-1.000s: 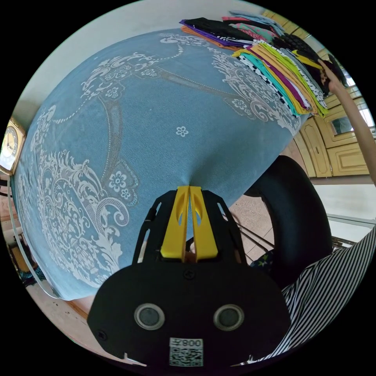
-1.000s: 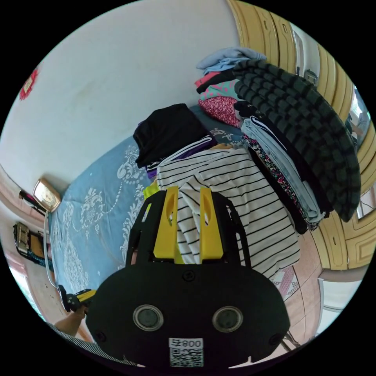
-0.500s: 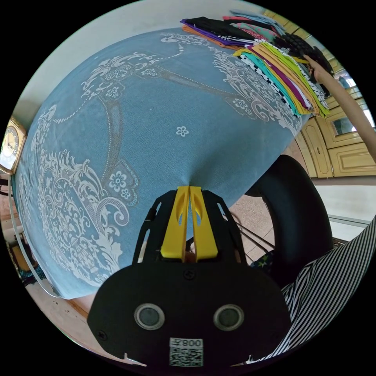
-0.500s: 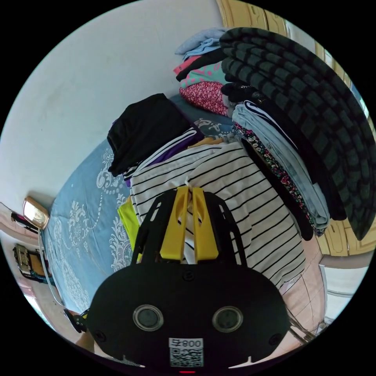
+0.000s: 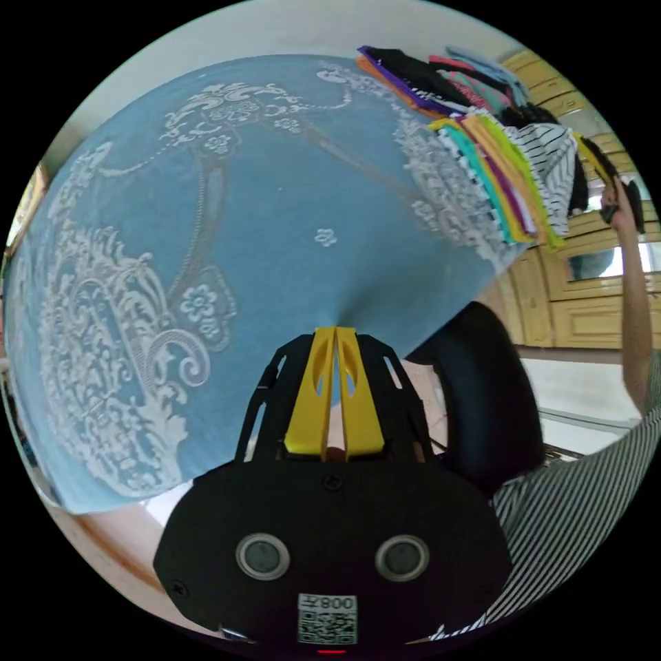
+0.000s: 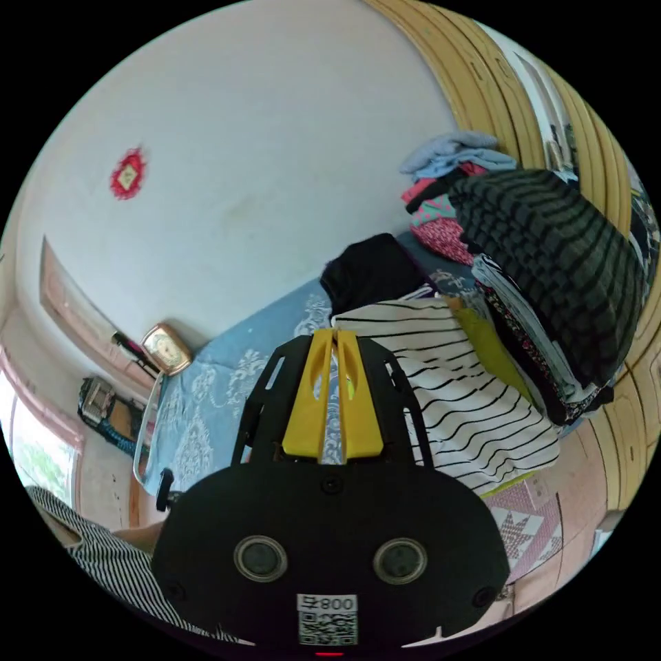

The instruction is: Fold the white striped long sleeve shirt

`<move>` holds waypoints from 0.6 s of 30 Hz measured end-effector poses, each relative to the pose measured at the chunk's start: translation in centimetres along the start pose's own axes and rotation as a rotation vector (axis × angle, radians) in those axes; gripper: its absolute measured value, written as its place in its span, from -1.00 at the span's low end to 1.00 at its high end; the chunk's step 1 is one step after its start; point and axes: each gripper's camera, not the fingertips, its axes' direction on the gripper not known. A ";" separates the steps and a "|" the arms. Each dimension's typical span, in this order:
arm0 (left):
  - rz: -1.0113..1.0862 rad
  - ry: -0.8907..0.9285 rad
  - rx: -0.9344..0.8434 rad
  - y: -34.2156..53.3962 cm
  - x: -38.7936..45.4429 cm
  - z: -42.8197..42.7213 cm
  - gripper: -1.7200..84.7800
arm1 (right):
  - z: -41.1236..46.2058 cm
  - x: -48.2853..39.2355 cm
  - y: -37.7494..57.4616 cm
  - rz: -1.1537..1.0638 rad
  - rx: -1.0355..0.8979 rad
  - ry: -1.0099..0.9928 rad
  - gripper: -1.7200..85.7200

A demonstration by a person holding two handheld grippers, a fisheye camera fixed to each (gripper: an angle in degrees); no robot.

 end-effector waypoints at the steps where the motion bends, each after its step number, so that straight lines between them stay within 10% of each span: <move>1: 0.009 0.094 0.028 -0.2 0.0 -0.4 -0.95 | -1.6 -0.4 0.0 -0.029 0.001 -0.032 -0.95; 18: 0.279 0.612 0.280 -7.7 7.1 -5.7 -0.85 | -19.3 2.9 2.3 -0.225 0.038 -0.409 -0.95</move>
